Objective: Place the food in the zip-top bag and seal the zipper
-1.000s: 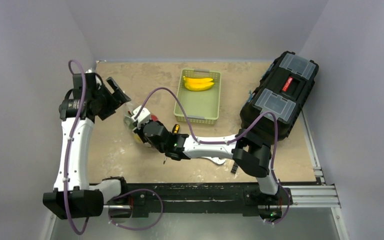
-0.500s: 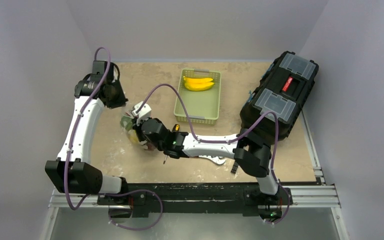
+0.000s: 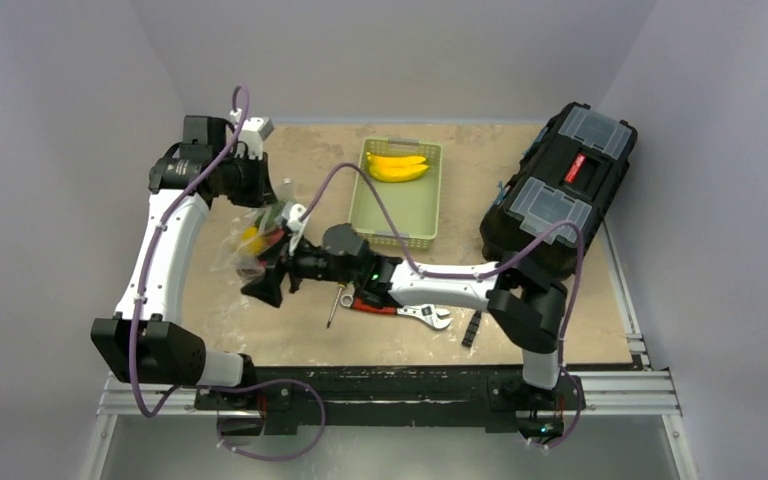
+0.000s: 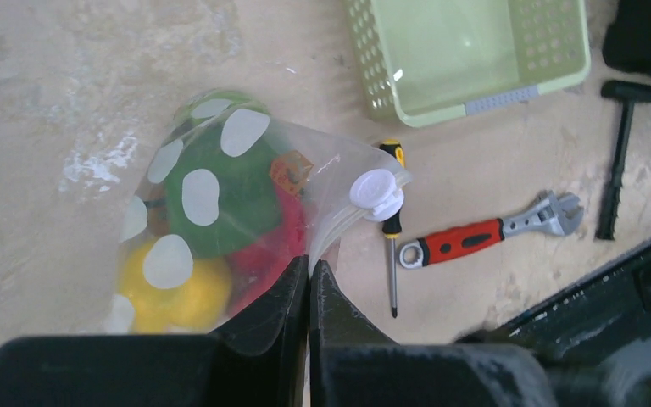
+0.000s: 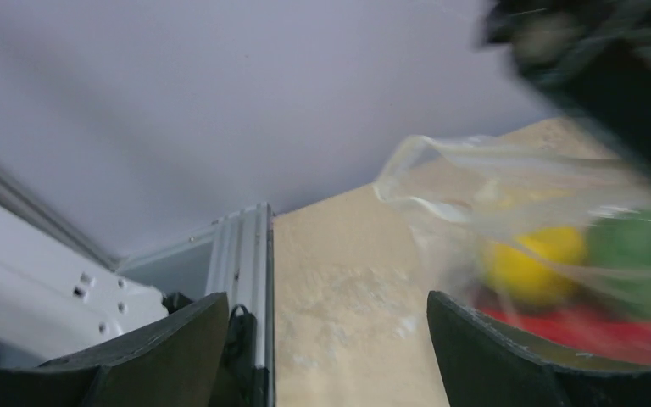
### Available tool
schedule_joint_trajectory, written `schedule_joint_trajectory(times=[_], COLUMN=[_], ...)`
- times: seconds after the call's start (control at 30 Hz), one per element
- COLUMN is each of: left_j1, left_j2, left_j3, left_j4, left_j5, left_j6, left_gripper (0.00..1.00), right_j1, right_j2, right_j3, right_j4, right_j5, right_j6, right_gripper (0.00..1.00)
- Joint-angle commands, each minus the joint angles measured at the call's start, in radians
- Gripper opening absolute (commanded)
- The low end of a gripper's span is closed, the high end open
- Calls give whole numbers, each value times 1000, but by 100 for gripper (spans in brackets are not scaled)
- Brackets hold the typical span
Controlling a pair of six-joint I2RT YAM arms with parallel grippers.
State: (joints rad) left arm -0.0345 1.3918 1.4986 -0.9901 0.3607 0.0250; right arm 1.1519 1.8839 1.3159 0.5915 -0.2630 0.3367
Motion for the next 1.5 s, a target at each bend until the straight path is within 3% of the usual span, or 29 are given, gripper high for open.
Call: schedule_joint_trajectory(times=[0.0, 0.1, 0.27, 0.37, 0.47, 0.63, 0.73, 0.8, 0.9, 1.07, 1.23, 1.43, 1.47], left_j1=[-2, -3, -2, -3, -2, -2, -3, -3, -4, -5, -5, -5, -5], left_j2=[-8, -44, -124, -170, -180, -183, -187, -189, -199, -205, -201, -207, -211], left_j3=[-44, -112, -209, -243, -245, -240, -252, -262, -279, -303, -299, -298, -297], left_j4=[7, 58, 134, 171, 172, 166, 176, 186, 203, 233, 230, 232, 233], left_j5=[176, 220, 299, 318, 324, 326, 347, 359, 371, 376, 373, 404, 411], left_j6=[96, 84, 104, 119, 142, 155, 153, 151, 140, 122, 118, 113, 110], left_gripper=[0, 0, 0, 0, 0, 0, 0, 0, 0, 0, 0, 0, 5], right_j1=[-212, -297, -328, -342, -368, -371, -371, -371, -370, -359, -340, -340, -340], right_j2=[-157, -218, -225, -222, -200, -214, -192, -163, -123, -133, -117, -88, -81], right_j3=[-128, -167, -81, -73, -40, -70, -13, 53, 151, 173, 218, 225, 230], right_j4=[112, 34, -208, -226, -264, -202, -279, -372, -527, -561, -694, -640, -631], right_j5=[-333, -390, -366, -356, -441, -460, -508, -514, -496, -448, -371, -369, -384], right_j6=[-5, -104, -371, -474, -607, -753, -824, -870, -974, -1047, -1154, -1126, -1119], right_gripper=[86, 89, 89, 88, 81, 77, 74, 70, 53, 45, 46, 46, 46])
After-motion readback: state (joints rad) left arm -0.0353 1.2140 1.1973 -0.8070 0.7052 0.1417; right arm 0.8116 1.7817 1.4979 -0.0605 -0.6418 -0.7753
